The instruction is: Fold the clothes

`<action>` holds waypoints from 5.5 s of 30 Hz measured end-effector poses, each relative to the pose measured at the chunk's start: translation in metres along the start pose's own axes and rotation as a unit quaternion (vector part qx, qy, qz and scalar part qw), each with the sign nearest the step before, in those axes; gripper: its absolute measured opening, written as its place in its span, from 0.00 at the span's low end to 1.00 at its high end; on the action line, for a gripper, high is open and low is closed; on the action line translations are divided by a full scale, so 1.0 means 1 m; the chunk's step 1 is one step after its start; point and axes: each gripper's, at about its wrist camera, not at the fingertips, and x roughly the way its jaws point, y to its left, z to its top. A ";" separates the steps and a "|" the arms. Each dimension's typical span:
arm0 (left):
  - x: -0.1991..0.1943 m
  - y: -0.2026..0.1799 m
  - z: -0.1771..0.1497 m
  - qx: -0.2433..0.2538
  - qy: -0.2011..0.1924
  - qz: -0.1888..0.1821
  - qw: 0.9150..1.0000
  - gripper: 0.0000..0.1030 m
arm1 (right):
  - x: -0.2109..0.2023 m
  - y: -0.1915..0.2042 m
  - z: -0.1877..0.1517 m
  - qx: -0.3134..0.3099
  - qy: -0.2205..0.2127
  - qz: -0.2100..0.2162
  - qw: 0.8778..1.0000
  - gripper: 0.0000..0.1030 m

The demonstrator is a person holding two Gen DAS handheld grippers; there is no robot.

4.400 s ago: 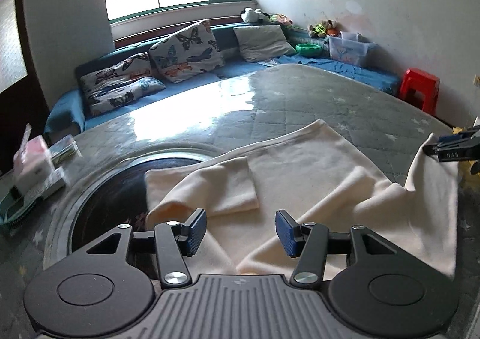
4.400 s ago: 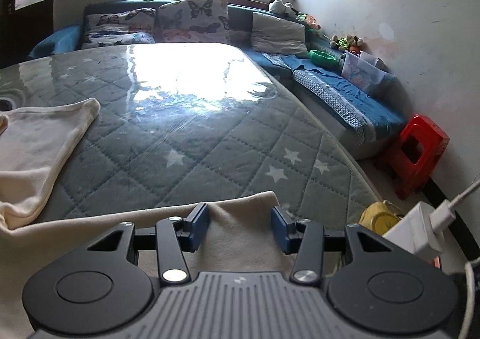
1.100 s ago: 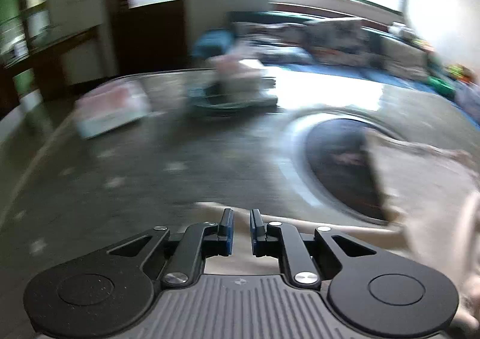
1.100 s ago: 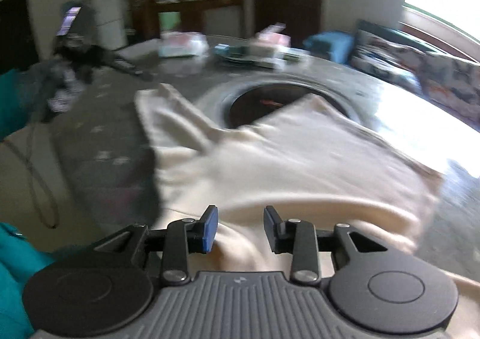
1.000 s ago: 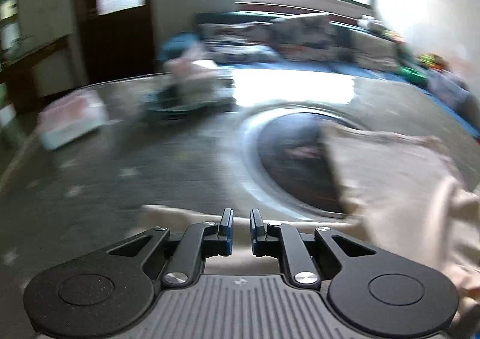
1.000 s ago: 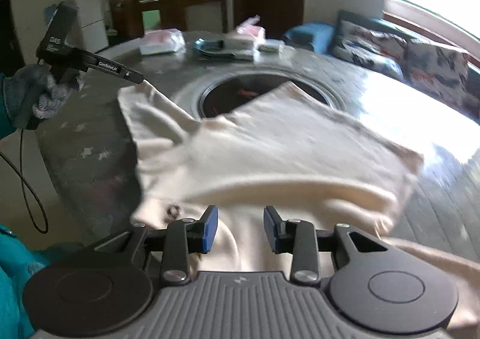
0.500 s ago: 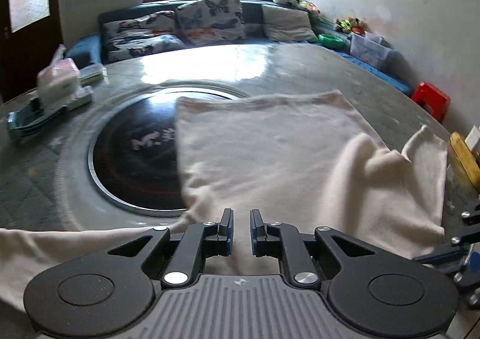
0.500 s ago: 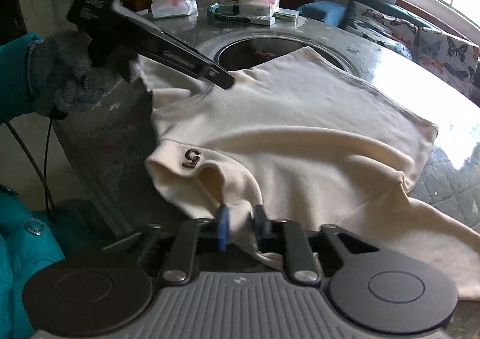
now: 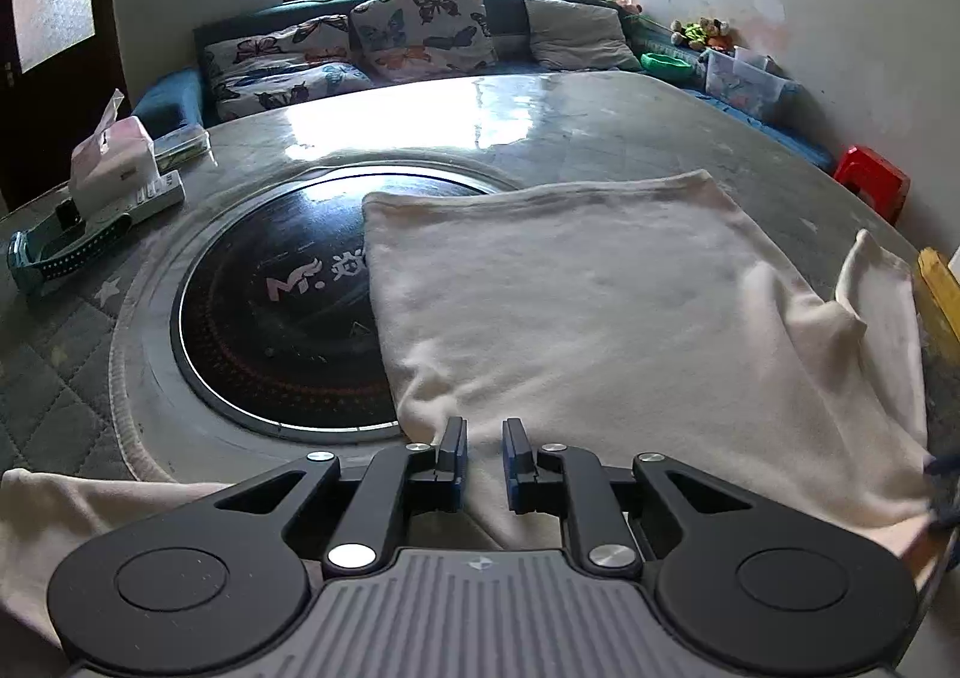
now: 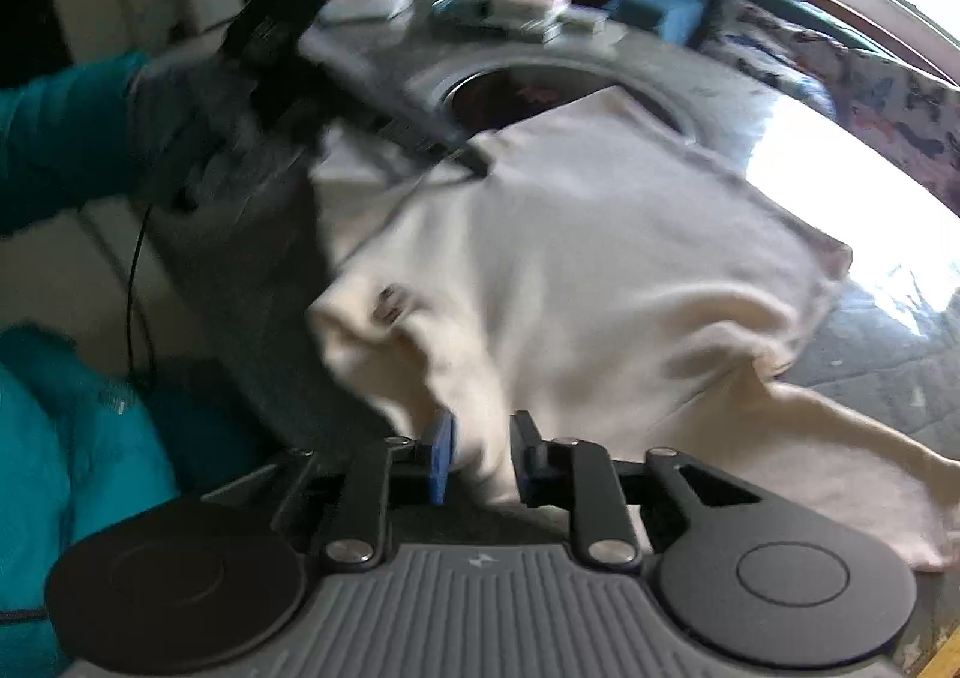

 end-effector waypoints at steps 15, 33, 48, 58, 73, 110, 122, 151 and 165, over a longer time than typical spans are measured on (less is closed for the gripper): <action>0.039 0.005 0.032 -0.015 -0.009 0.056 0.998 0.18 | 0.026 -0.122 0.012 0.160 -0.064 -0.132 0.976 0.36; 0.048 0.023 0.035 0.016 -0.024 0.118 0.993 0.02 | 0.101 -0.178 0.055 0.155 -0.066 -0.140 0.976 0.36; 0.047 0.031 0.033 0.021 -0.027 0.137 0.990 0.03 | 0.075 -0.136 0.054 0.106 -0.076 -0.082 0.988 0.34; 0.041 0.029 0.031 0.016 -0.022 0.145 0.989 0.05 | 0.071 -0.118 0.023 0.109 -0.058 -0.073 0.990 0.24; -0.013 -0.010 0.007 0.028 -0.032 0.057 0.997 0.09 | 0.047 -0.080 0.021 0.077 -0.079 -0.052 0.993 0.27; -0.049 -0.052 -0.063 0.120 -0.042 -0.033 0.991 0.13 | 0.061 0.010 0.020 -0.040 -0.055 0.016 0.998 0.27; -0.044 0.008 -0.053 0.004 -0.038 0.018 0.999 0.15 | 0.062 0.004 0.020 -0.026 -0.052 0.016 0.998 0.32; -0.074 0.127 -0.078 -0.136 -0.046 0.187 0.972 0.18 | 0.063 0.000 0.018 -0.015 -0.050 0.018 0.998 0.36; -0.092 0.149 -0.091 -0.215 -0.071 0.238 0.944 0.27 | 0.064 -0.001 0.018 -0.014 -0.051 0.017 0.998 0.37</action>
